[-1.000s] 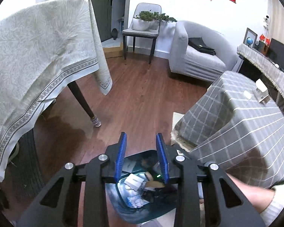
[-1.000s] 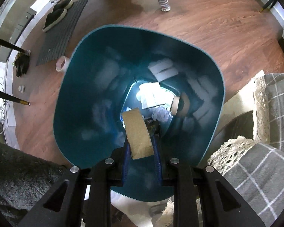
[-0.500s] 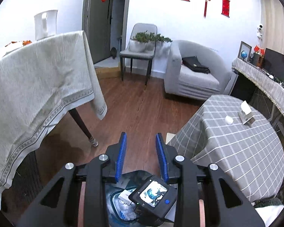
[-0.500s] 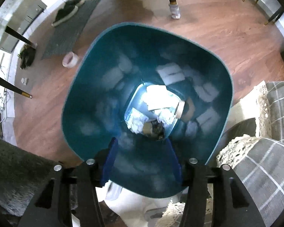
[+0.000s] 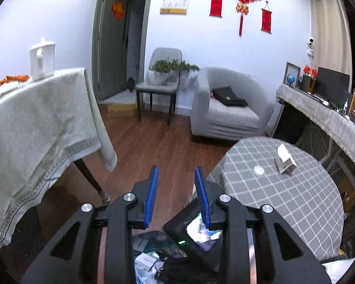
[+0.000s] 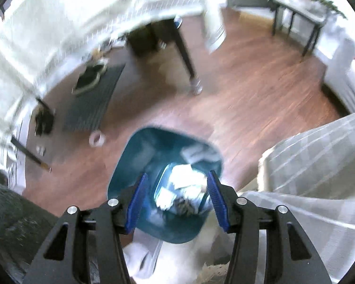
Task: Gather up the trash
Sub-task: 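Move both tools back over the table toward the bottle cap and white box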
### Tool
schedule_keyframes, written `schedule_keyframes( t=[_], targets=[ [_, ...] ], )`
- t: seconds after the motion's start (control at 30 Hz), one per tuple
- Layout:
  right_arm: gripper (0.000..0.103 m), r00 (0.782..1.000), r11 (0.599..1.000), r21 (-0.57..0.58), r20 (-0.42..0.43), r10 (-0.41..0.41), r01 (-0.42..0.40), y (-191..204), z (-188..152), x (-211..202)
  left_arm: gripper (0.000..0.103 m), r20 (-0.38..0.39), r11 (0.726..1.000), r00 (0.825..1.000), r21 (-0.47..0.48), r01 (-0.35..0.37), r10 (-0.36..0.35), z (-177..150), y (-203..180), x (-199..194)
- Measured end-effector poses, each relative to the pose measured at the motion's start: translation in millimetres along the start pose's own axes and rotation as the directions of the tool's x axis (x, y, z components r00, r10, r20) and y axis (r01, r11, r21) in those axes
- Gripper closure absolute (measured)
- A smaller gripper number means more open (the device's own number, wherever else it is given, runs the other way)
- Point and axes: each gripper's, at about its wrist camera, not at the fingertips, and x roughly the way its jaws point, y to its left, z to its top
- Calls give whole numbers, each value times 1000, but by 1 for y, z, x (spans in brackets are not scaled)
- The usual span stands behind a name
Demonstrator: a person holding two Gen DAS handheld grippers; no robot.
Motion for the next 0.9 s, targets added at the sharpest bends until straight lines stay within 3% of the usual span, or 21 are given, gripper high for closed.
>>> schedule_keyframes(
  t=[0.2,0.37,0.47,0.57,0.77,0.9],
  targets=[
    [50,981,993,90,176,-88,73,-47,2,-72,62,29,1000,999,5,17,-17,6,-19,0],
    [50,956,978,165,243,-166,128,-86,-15,-108,57,16,999,1000,26,26,-26,8,-40,12],
    [48,914,955,213,305,-267,208,-110,-35,-136,49,6,998,999,38,41,-41,9,-59,22],
    [40,881,931,270,339,-330,245,-133,-50,-158,40,-3,997,999,64,44,-43,7,-77,32],
    [36,850,897,352,354,-391,267,-168,-82,-188,34,-33,990,997,116,77,-73,5,-120,54],
    [28,833,879,390,358,-421,276,-188,-103,-204,26,-35,983,993,146,112,-108,3,-146,64]
  ],
)
